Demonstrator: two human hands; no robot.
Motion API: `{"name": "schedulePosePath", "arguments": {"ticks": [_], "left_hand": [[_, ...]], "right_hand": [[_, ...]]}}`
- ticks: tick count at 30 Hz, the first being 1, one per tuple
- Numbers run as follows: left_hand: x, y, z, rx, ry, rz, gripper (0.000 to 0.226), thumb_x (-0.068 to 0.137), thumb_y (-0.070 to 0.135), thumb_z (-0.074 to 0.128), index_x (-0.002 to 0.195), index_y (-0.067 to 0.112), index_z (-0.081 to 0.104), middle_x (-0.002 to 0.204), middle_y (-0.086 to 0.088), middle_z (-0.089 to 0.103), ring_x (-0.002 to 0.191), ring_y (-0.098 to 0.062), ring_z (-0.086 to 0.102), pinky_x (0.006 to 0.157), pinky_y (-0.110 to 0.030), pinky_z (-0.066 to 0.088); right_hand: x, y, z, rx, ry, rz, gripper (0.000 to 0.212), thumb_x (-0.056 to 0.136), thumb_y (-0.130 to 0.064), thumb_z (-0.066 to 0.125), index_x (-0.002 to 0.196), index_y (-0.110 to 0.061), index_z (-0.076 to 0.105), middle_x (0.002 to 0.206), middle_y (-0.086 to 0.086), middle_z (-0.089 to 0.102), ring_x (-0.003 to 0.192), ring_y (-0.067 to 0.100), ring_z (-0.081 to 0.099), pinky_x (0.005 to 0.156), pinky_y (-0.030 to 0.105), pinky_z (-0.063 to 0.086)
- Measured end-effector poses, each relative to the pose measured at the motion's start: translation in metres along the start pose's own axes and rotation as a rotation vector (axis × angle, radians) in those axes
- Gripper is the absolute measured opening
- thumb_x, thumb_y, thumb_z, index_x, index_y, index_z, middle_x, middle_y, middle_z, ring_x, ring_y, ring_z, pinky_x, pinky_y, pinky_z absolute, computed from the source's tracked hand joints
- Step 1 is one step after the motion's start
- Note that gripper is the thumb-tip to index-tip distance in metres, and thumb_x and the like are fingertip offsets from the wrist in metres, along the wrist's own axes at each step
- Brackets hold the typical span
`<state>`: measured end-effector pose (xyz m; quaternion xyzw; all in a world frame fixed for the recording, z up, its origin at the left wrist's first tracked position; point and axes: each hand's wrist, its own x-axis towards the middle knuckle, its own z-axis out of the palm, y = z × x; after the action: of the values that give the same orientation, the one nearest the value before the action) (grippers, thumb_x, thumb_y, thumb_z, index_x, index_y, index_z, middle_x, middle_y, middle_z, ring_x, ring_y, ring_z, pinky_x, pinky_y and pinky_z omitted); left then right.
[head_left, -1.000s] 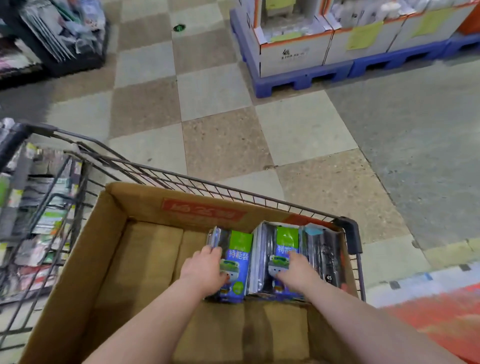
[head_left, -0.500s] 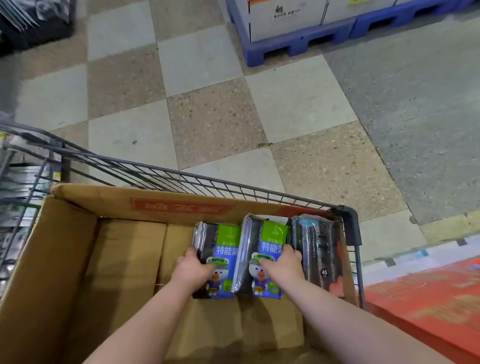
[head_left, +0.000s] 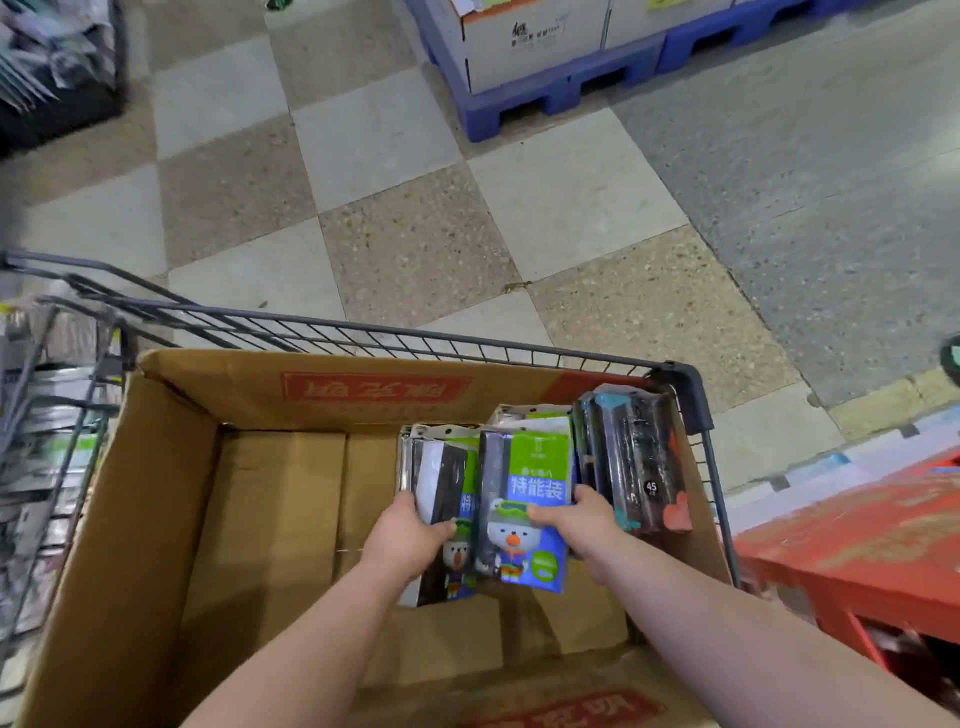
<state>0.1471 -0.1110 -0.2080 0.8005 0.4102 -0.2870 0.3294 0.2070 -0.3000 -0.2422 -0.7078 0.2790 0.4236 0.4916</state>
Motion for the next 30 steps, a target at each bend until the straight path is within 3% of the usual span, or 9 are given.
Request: {"name": "schedulePosePath", "arguments": {"ticks": [6,11,14,16,19,22,24,28,30], "left_hand": [[-0.032,-0.002,-0.026,-0.035,-0.002,0.133,0.042,0.081,0.029,0.075,0.108,0.008,0.052,0.108,-0.012,0.064,0.099,-0.029,0.061,0.077,-0.029,0.045],[-0.07,-0.003,-0.041,-0.198,-0.018,0.259,0.033,0.079,0.024,0.077,0.103,0.012,0.056,0.101,-0.005,0.065,0.091,-0.023,0.064,0.082,-0.034,0.053],[-0.091,-0.003,-0.046,-0.278,-0.058,0.33,0.034,0.078,0.023,0.078,0.106,0.01,0.063,0.103,-0.008,0.07,0.092,-0.026,0.067,0.086,-0.042,0.055],[-0.108,0.0,-0.046,-0.341,-0.094,0.379,0.032,0.08,0.019,0.077,0.108,0.008,0.065,0.1,-0.01,0.071,0.088,-0.026,0.069,0.08,-0.041,0.057],[-0.137,0.012,-0.04,-0.401,-0.174,0.46,0.027,0.084,0.016,0.073,0.109,0.008,0.064,0.092,-0.009,0.072,0.076,-0.021,0.069,0.057,-0.029,0.056],[-0.164,0.028,-0.027,-0.417,-0.251,0.549,0.028,0.083,0.017,0.073,0.108,0.008,0.066,0.095,-0.012,0.072,0.077,-0.025,0.07,0.06,-0.028,0.057],[-0.184,0.04,-0.016,-0.415,-0.295,0.595,0.026,0.082,0.019,0.074,0.106,0.011,0.067,0.095,-0.011,0.073,0.08,-0.027,0.07,0.069,-0.035,0.058],[-0.229,0.065,0.008,-0.42,-0.426,0.672,0.016,0.086,0.01,0.068,0.102,0.009,0.065,0.092,-0.012,0.072,0.077,-0.025,0.068,0.061,-0.03,0.053],[-0.252,0.078,0.023,-0.404,-0.473,0.715,0.013,0.087,0.011,0.068,0.099,0.011,0.066,0.088,-0.01,0.073,0.074,-0.023,0.068,0.059,-0.029,0.052]], "right_hand": [[-0.062,0.014,-0.011,0.044,0.054,-0.131,0.026,0.076,-0.007,0.079,0.092,-0.012,0.059,0.094,0.008,0.067,0.078,0.022,0.065,0.072,0.032,0.053],[-0.117,0.025,-0.024,0.151,0.127,-0.237,0.023,0.077,-0.003,0.076,0.097,-0.006,0.064,0.099,0.014,0.069,0.076,0.022,0.065,0.076,0.036,0.055],[-0.153,0.031,-0.039,0.194,0.147,-0.313,0.023,0.081,-0.004,0.073,0.102,-0.005,0.064,0.09,0.004,0.069,0.069,0.014,0.065,0.055,0.021,0.053],[-0.177,0.038,-0.051,0.23,0.158,-0.353,0.024,0.084,-0.003,0.069,0.107,-0.003,0.065,0.085,0.002,0.068,0.06,0.009,0.066,0.047,0.016,0.049],[-0.211,0.052,-0.07,0.259,0.211,-0.413,0.021,0.086,-0.001,0.066,0.107,-0.003,0.065,0.086,0.008,0.068,0.049,0.002,0.064,0.045,0.014,0.047],[-0.242,0.068,-0.093,0.313,0.266,-0.447,0.017,0.088,-0.004,0.064,0.106,-0.001,0.065,0.084,0.011,0.067,0.049,0.006,0.064,0.042,0.015,0.046],[-0.261,0.079,-0.11,0.347,0.321,-0.467,0.018,0.089,-0.006,0.065,0.106,-0.001,0.065,0.084,0.01,0.069,0.053,0.01,0.067,0.047,0.019,0.051],[-0.294,0.108,-0.148,0.46,0.439,-0.5,0.024,0.086,-0.005,0.067,0.108,0.004,0.066,0.096,0.02,0.072,0.08,0.033,0.069,0.077,0.042,0.058],[-0.31,0.125,-0.168,0.502,0.493,-0.526,0.02,0.086,-0.005,0.066,0.104,0.003,0.068,0.091,0.018,0.073,0.077,0.031,0.07,0.076,0.042,0.058]]}}
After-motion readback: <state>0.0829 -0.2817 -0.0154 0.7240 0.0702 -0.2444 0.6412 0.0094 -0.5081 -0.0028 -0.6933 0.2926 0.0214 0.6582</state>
